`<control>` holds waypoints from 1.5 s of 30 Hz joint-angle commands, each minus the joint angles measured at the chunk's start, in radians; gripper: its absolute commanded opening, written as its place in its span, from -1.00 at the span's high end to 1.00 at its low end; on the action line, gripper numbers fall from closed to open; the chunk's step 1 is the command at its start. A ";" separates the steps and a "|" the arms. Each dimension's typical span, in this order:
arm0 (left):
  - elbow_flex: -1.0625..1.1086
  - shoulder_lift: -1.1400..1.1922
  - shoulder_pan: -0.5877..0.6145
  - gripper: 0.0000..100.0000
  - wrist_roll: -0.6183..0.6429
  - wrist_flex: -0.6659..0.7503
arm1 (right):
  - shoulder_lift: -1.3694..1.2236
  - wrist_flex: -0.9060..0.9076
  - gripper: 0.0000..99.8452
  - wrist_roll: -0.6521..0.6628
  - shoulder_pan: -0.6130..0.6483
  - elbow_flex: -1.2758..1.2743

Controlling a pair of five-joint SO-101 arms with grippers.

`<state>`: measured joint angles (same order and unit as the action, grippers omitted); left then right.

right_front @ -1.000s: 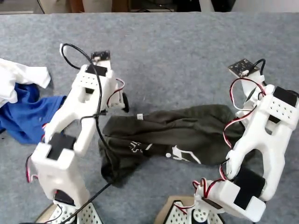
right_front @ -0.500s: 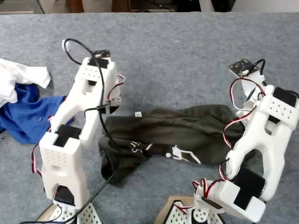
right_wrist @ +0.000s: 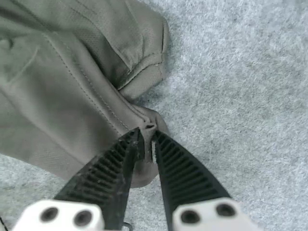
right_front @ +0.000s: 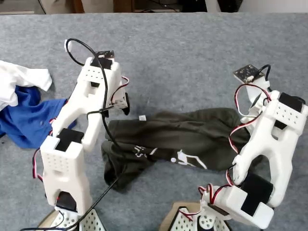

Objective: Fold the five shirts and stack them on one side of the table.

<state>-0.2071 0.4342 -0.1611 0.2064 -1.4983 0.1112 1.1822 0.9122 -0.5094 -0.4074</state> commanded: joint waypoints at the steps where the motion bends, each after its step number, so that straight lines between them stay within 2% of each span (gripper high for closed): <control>1: -0.034 0.015 0.017 0.47 -0.008 -0.005 | 0.024 -0.014 0.99 0.008 0.001 0.002; 7: -0.043 0.139 0.012 0.63 0.003 -0.006 | 0.024 -0.014 0.99 0.006 -0.002 0.002; 16: -0.157 0.193 0.014 0.96 0.124 -0.012 | 0.024 -0.012 0.99 0.006 -0.002 0.002; 25: -0.451 0.200 0.009 0.96 0.141 -0.098 | 0.024 -0.012 0.99 0.002 0.001 0.008; 35: -0.884 0.194 0.009 0.96 0.141 -0.175 | 0.027 -0.034 0.99 -0.235 0.048 0.217; 39: -1.106 0.194 0.008 0.96 0.141 -0.258 | 0.087 -0.041 0.99 -0.350 0.079 0.332; 45: -1.346 0.125 0.009 0.96 0.141 -0.262 | 0.203 -0.103 0.99 -0.488 0.088 0.518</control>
<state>-1.4193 0.6414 -0.1519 0.3445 -1.7499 0.2202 1.1316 0.4749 -0.4373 -0.0054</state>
